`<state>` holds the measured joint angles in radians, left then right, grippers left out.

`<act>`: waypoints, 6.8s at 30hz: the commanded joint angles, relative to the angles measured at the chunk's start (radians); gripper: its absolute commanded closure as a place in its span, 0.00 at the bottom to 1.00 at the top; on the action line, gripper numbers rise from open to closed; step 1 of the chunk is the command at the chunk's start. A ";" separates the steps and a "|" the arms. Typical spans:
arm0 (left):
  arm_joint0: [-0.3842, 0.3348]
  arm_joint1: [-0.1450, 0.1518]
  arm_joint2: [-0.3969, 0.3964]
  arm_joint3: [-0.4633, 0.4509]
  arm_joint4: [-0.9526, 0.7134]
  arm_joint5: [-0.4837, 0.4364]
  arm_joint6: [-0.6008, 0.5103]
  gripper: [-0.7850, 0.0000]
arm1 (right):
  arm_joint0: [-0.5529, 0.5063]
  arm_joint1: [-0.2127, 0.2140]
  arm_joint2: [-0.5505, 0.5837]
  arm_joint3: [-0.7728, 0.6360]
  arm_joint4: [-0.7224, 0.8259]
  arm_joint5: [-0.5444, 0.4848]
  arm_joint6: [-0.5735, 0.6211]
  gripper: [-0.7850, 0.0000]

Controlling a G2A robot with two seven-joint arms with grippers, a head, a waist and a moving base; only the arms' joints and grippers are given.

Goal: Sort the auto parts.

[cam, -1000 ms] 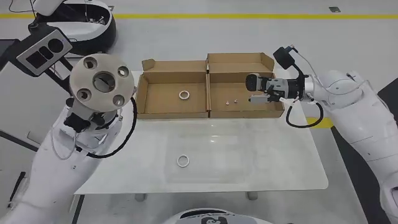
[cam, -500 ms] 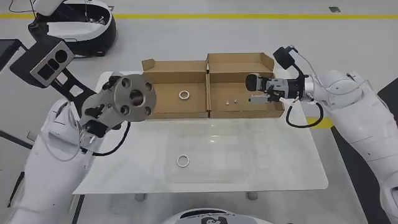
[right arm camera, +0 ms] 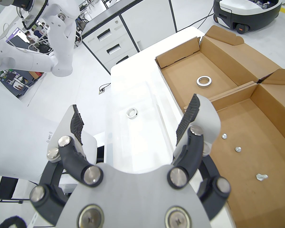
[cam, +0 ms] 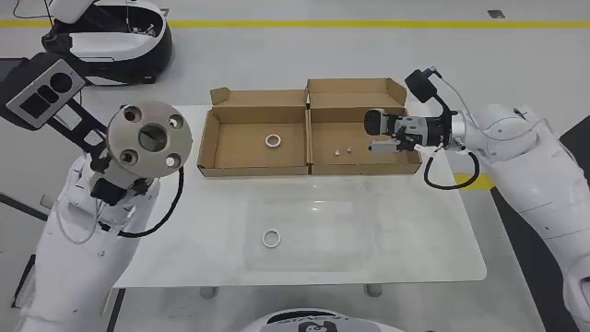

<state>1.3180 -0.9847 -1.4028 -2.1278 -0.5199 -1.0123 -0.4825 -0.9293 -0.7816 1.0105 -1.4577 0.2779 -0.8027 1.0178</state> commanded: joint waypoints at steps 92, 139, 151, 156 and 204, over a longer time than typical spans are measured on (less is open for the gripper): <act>-0.231 -0.089 0.135 0.319 0.715 0.432 -0.150 1.00 | 0.000 0.000 0.000 0.000 0.000 0.000 0.000 0.00; -0.566 -0.152 0.514 0.977 1.471 0.635 -0.572 1.00 | 0.000 0.000 0.000 0.000 0.000 0.000 0.000 0.00; -0.572 -0.158 0.542 1.099 1.531 0.586 -0.557 1.00 | 0.000 0.000 0.000 0.000 0.000 0.000 0.000 0.00; -0.583 -0.160 0.535 1.129 1.488 0.551 -0.567 1.00 | 0.000 0.000 0.000 0.000 0.000 0.000 0.000 0.00; -0.583 -0.160 0.535 1.129 1.488 0.551 -0.567 1.00 | 0.000 0.000 0.000 0.000 0.000 0.000 0.000 0.00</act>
<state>0.7351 -1.1447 -0.8678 -0.9991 0.9683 -0.4613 -1.0493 -0.9293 -0.7816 1.0105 -1.4577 0.2779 -0.8027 1.0178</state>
